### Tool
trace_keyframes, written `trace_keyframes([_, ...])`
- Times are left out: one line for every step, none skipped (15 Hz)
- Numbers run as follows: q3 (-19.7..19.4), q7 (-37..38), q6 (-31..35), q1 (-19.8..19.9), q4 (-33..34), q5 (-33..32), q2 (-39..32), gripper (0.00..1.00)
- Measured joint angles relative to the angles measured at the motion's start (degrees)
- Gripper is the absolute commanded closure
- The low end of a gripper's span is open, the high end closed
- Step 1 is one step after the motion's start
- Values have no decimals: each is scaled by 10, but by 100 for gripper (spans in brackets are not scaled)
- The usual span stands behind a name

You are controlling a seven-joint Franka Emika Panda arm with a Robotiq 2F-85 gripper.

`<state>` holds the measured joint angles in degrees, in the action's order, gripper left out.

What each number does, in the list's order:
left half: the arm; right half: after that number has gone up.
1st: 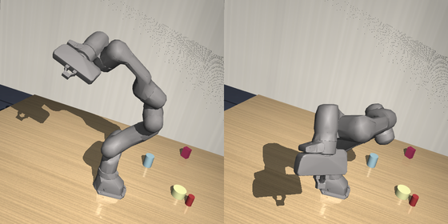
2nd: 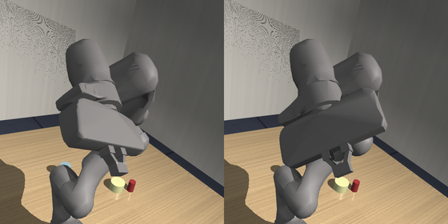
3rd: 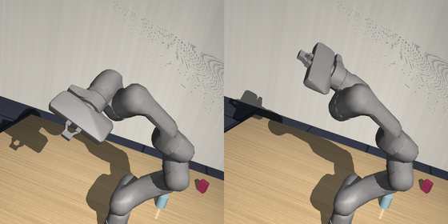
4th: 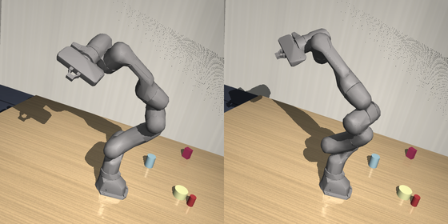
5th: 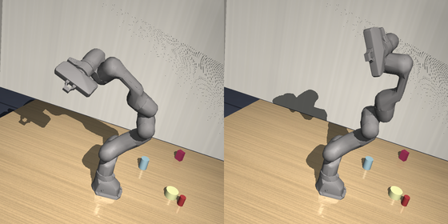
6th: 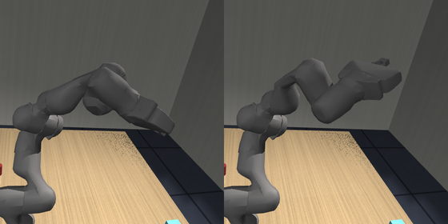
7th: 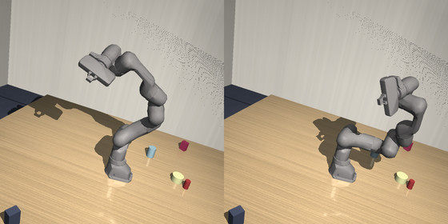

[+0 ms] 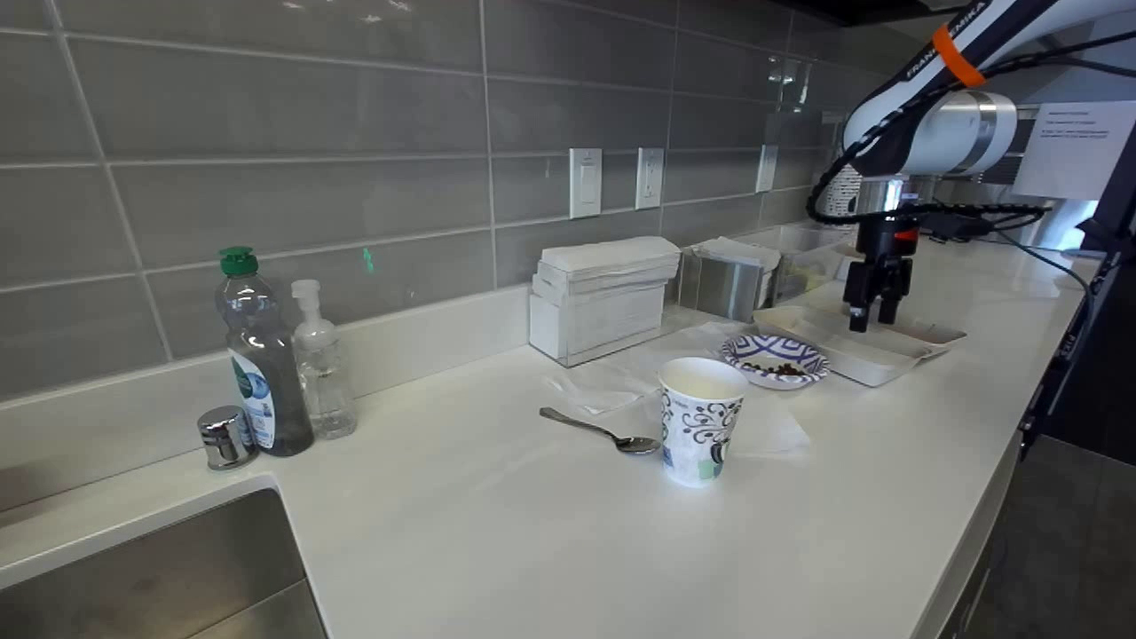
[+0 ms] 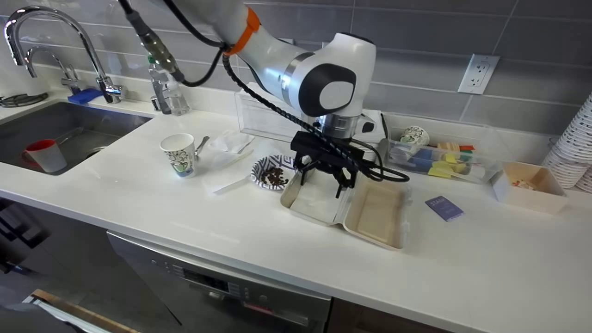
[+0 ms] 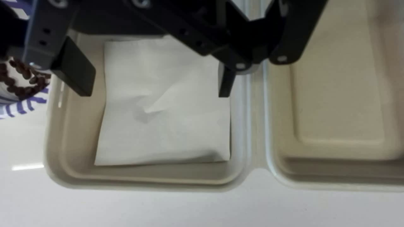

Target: Pick up the tissue and put it into the take-away food container

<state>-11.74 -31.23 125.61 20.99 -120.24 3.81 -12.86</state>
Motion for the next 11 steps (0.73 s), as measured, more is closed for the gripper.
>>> trace_keyframes([0, 0, 0, 0, 2, 5, 7, 0])
trace_keyframes([0, -1, 1, 0, 3, 11, 14, 0])
trace_keyframes([0, -6, 5, 0, 4, 18, 20, 0])
trace_keyframes([0, -13, 13, 0, 5, 28, 26, 0])
trace_keyframes([0, -21, 22, 0, 6, 38, 32, 0])
trace_keyframes([0, -33, 32, 0, 7, 48, 37, 0])
trace_keyframes([0, -47, 43, 0, 11, 59, 41, 0])
trace_keyframes([0, -62, 50, 0, 16, 69, 44, 0])
trace_keyframes([0, -80, 52, 0, 24, 82, 45, 0])
trace_keyframes([0, -93, 52, 0, 31, 91, 46, 0])
trace_keyframes([0, -99, 52, 0, 36, 95, 46, 0])
